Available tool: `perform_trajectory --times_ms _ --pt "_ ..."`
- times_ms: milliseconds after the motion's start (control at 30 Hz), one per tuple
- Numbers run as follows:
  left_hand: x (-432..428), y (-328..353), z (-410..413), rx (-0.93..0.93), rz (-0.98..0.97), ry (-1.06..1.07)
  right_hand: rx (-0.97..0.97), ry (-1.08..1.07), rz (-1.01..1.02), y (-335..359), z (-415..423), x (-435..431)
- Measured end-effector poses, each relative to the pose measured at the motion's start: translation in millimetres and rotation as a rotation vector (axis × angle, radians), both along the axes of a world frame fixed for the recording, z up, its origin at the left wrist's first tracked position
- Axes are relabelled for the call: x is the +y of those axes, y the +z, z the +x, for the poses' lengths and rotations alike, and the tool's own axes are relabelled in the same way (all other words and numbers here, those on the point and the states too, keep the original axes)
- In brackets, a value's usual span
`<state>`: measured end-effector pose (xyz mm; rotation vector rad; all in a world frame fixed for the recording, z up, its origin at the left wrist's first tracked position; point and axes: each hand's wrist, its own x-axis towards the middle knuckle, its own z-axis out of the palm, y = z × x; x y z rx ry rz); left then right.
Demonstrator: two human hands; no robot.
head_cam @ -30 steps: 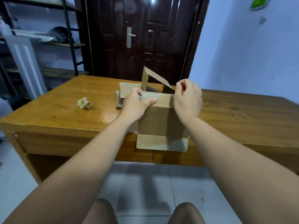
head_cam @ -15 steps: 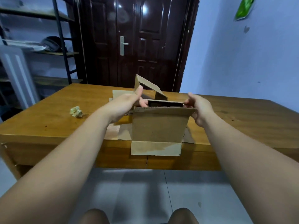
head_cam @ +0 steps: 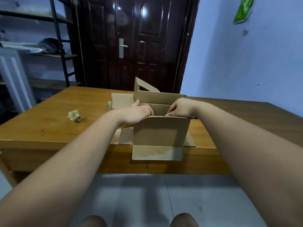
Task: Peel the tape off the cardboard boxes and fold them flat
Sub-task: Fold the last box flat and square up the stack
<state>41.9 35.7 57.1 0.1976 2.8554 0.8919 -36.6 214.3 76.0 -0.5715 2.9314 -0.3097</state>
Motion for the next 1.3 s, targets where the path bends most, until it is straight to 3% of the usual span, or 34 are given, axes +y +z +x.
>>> perform_trajectory --times_ms 100,200,333,467,567,633,733,833,900,1000,1167,1300 --pt "-3.0 -5.1 -6.1 0.019 -0.019 0.022 0.114 -0.027 0.043 -5.1 -2.0 -2.8" --pt "-10.1 -9.9 -9.6 0.19 0.077 0.029 0.133 -0.031 -0.048 -2.6 -0.9 -0.9" --pt "-16.5 -21.7 -13.1 0.408 0.376 0.218 0.054 -0.217 -0.611 2.0 -1.4 10.1" --pt "-15.8 -40.6 -13.6 0.381 0.822 0.333 -0.038 -0.479 -1.031 -1.4 -5.4 22.8" --pt "-17.3 -54.9 -4.2 0.281 0.839 0.211 -0.104 -0.615 -1.24 -5.9 -7.0 29.2" --pt "-12.8 -62.1 1.3 0.232 0.724 0.148 -0.126 -0.673 -1.328 -9.2 -8.6 34.1" --pt "-4.3 -70.4 -1.7 0.295 0.57 0.273 -0.118 -0.683 -1.452 -10.5 -2.8 34.4" --pt "-3.4 -71.8 -7.4 0.31 0.758 0.343 -0.114 -0.567 -1.64 -16.5 -0.7 36.6" --pt "-2.4 -67.3 -5.9 0.264 0.923 0.341 -0.105 -0.555 -1.628 -20.3 2.2 39.7" --pt "-2.4 -60.9 -3.7 0.216 1.125 0.297 -0.048 -0.623 -1.415 -26.0 6.8 46.9" --pt "-7.6 -52.8 -1.6 0.235 1.243 0.305 -0.181 -0.471 -1.078 -39.5 13.1 64.3" --pt "-17.6 -49.5 -0.2 0.091 1.283 0.213 -0.228 -0.542 -1.127 -58.0 10.0 80.1"
